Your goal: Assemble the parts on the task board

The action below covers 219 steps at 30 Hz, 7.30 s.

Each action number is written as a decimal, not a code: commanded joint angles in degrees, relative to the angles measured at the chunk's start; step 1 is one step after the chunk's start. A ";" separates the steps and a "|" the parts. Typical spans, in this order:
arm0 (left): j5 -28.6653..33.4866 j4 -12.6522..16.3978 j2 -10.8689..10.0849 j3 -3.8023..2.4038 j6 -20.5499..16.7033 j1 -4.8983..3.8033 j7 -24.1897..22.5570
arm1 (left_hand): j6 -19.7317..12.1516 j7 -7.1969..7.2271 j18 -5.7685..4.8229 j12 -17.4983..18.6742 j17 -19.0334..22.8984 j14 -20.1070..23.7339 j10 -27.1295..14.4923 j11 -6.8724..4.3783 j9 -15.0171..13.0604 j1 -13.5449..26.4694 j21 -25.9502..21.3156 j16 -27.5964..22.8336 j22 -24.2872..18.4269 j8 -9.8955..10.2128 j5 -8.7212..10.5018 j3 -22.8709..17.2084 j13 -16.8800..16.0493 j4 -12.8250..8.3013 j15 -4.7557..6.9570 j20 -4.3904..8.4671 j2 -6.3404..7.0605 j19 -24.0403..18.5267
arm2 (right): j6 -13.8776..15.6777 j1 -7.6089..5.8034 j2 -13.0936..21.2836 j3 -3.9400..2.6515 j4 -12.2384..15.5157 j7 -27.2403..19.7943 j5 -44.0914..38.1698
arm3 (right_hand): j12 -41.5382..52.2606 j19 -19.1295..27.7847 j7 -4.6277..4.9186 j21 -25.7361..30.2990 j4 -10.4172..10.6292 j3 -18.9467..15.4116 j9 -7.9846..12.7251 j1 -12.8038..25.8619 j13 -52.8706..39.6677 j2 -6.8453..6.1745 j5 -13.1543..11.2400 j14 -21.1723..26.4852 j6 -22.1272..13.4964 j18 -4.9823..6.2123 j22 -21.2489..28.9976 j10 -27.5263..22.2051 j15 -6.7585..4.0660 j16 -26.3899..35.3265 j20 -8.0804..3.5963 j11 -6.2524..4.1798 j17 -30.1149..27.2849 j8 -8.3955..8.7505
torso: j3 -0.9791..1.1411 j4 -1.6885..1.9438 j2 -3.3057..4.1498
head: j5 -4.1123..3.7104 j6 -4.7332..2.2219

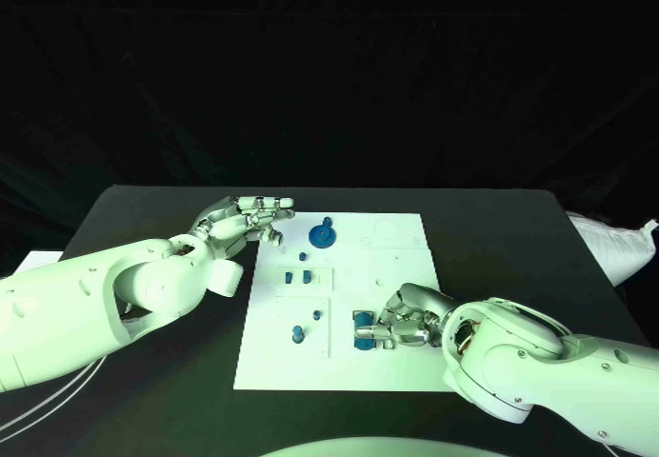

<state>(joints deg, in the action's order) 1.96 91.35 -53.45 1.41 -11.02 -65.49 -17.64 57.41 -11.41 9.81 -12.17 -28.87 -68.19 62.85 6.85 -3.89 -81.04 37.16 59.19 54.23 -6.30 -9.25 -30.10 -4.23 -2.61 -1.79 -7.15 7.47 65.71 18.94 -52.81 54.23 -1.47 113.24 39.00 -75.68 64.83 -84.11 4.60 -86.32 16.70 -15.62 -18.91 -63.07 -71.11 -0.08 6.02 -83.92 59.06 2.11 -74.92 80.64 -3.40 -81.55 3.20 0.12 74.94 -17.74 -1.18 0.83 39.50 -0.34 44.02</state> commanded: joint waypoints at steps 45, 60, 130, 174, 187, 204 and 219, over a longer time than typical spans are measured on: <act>-0.14 0.27 -0.23 -0.02 1.07 0.05 -0.29 | -0.44 -0.05 0.68 -0.47 0.14 0.29 -0.45 0.08 0.02 0.10 0.17 0.05 0.10 -0.17 -0.30 0.07 0.08 -0.44 0.28 0.14 0.04 -0.48 | 1.86 -1.01 7.60 -0.30 2.92 -0.12 -10.12 | 0.22 -2.52 0.60 -0.39 -5.42 8.43 -1.85 -14.55 -2.13 3.35 3.59 -3.62 -2.68 -0.85 -11.02 0.77 -0.07 -0.15 -0.46 0.34 1.23 1.93 | -0.04 -0.15 -0.02 | -1.41 -0.36; -0.14 0.40 -0.03 -0.02 1.41 0.05 -0.29 | -0.44 -0.05 0.68 -0.48 0.16 0.30 -0.46 0.08 0.02 0.12 0.17 0.05 0.10 -0.18 -0.30 0.07 0.08 -0.45 0.28 0.14 0.02 -0.49 | -4.76 -1.50 12.91 0.00 2.47 2.71 -16.19 | -0.20 -2.57 0.96 -0.45 -4.06 8.31 -0.09 -13.91 -2.16 3.42 4.68 -3.63 -1.57 -0.86 -11.14 0.68 0.43 -0.30 0.26 0.76 1.53 3.74 | 0.01 -0.34 0.03 | -2.22 -0.22; -0.14 0.29 -0.24 0.03 1.48 0.08 -0.19 | -0.41 0.00 0.69 -0.99 0.45 0.45 -0.66 0.05 -0.01 0.52 0.14 0.18 0.19 -0.46 -0.30 0.26 0.10 -0.55 0.25 0.07 -0.23 -0.69 | -5.09 2.08 6.42 0.49 -0.26 4.13 -22.27 | -2.91 -3.02 0.23 -0.86 -13.48 24.23 1.38 -23.45 -1.65 2.32 2.33 -3.81 3.90 -1.05 -11.84 0.35 -0.31 -1.04 -0.39 -0.08 3.41 7.50 | -0.06 -0.29 -0.01 | -1.39 0.59; -0.14 0.45 -0.22 0.04 1.50 0.10 -0.20 | -0.67 -0.10 0.66 -1.19 0.62 0.51 -0.99 0.15 0.02 0.96 0.11 0.30 0.21 -0.48 -0.32 0.30 0.16 -0.37 0.15 -0.01 -0.61 -0.77 | 0.75 1.87 3.48 0.02 0.89 2.96 -6.64 | -0.87 -3.73 -0.70 -1.51 -5.53 26.74 0.29 -9.26 -3.38 -3.80 9.54 -4.09 6.34 -1.29 -12.64 2.04 -0.75 -1.56 -0.79 -0.67 4.41 8.53 | -0.11 -0.26 0.00 | -1.03 0.36; -0.14 0.53 -0.21 0.04 1.52 0.10 -0.15 | -0.77 -0.12 0.65 -1.25 0.68 0.52 -1.13 0.17 0.03 1.22 0.07 0.35 0.20 -0.49 -0.32 0.35 0.18 -0.23 0.11 -0.05 -0.69 -0.80 | 0.03 1.87 2.55 0.03 0.51 3.18 -5.32 | -1.06 -3.79 -0.95 -1.56 -3.88 24.47 -0.44 -7.68 -3.41 -3.84 12.25 -4.15 6.91 -1.31 -12.71 2.17 -0.91 -1.76 -0.93 -0.87 4.74 8.34 | -0.06 -0.30 0.04 | -0.95 0.42; 0.90 1.32 -0.10 0.08 1.95 0.12 0.48 | -0.94 -0.14 0.64 -1.43 0.80 0.57 -1.39 0.21 0.04 1.93 -0.09 0.47 0.11 -0.55 -0.28 0.62 0.21 0.12 0.01 -0.18 -0.72 -0.87 | -1.14 1.85 1.57 0.03 -0.55 3.96 -6.17 | -1.24 -3.78 -1.57 -1.53 -0.46 20.69 -1.97 -5.34 -3.45 -2.37 13.32 -4.14 8.24 -1.30 -12.72 2.41 -1.28 -1.77 -1.25 -1.33 4.82 7.45 | 0.05 -0.38 0.04 | -0.84 0.24; 1.27 0.83 -0.36 0.11 1.91 0.14 0.53 | -0.96 -0.14 0.65 -1.44 0.82 0.58 -1.42 0.21 0.04 1.98 -0.10 0.48 0.10 -0.55 -0.28 0.65 0.21 0.13 0.01 -0.18 -0.72 -0.88 | -0.56 1.85 3.39 0.01 0.81 2.26 -8.03 | -1.43 -3.77 -1.68 -1.49 -0.09 12.94 -3.69 -2.52 -3.70 -1.96 -0.49 -4.13 7.85 -1.30 -12.73 2.47 -1.36 -1.63 -1.36 -1.38 4.75 7.07 | 0.06 -0.44 0.05 | -0.63 0.19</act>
<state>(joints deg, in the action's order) 2.72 92.15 -53.81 1.54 -10.22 -65.40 -16.91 56.78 -11.64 9.81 -13.21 -28.12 -67.77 61.82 7.06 -3.89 -79.66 37.16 59.43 54.35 -6.59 -9.25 -29.61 -4.08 -2.75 -1.79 -7.36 6.73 65.09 18.87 -51.01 57.46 -1.46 113.73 40.16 -82.29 63.41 -83.91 3.01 -87.65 16.58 -2.18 -22.49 -66.00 -74.78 -2.07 6.45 -83.92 67.00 1.25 -74.90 82.75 -4.42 -83.21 2.14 -1.10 74.93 -10.40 -1.13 0.46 39.53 -1.05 44.24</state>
